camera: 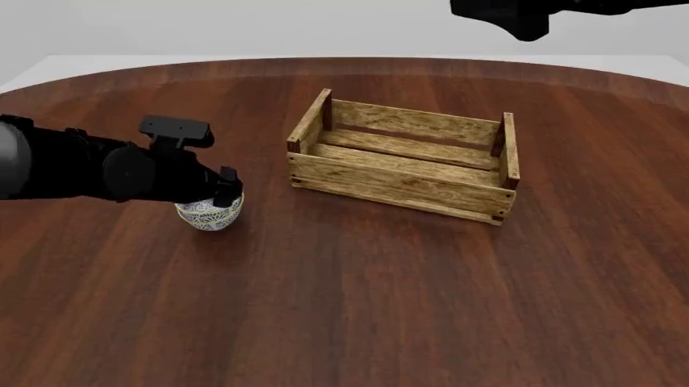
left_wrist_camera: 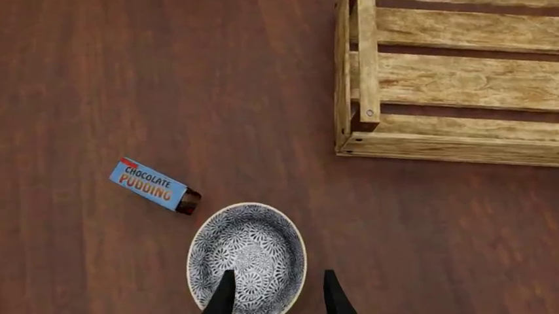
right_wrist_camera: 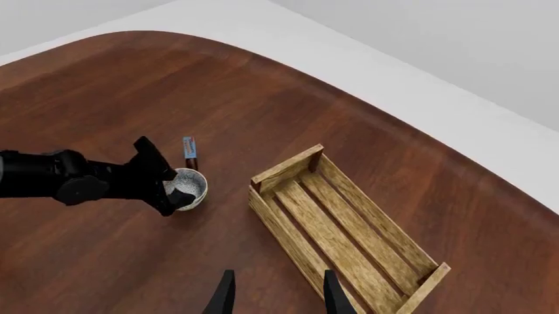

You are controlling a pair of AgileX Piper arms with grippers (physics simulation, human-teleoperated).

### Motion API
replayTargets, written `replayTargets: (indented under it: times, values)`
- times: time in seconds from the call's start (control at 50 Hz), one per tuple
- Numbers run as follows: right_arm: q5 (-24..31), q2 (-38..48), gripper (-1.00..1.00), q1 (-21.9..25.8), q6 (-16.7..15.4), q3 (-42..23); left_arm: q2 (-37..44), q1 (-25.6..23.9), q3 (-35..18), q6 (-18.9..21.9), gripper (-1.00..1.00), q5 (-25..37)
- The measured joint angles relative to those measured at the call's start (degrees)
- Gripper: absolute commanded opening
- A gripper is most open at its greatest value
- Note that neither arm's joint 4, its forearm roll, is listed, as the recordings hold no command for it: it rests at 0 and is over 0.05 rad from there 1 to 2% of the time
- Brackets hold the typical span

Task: Stack the right bowl on the left bowl and place them in the tray.

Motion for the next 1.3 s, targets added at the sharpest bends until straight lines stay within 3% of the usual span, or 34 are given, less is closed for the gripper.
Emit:
replayTargets:
  times: [1.16,1.18,1.3]
  values:
    - [-0.14,0.16,1.00,0.02,-0.24,0.16,10.41,-1.34,0.08,-2.20,1.00,-6.37]
    - [-0.14,0.17,1.00,0.02,-0.24,0.16,10.45,-1.34,0.08,-2.23,-1.00,-6.44]
    - [-0.12,0.17,1.00,0.04,-0.27,0.15,10.03,-1.54,-0.26,-2.86,-1.00,-6.69]
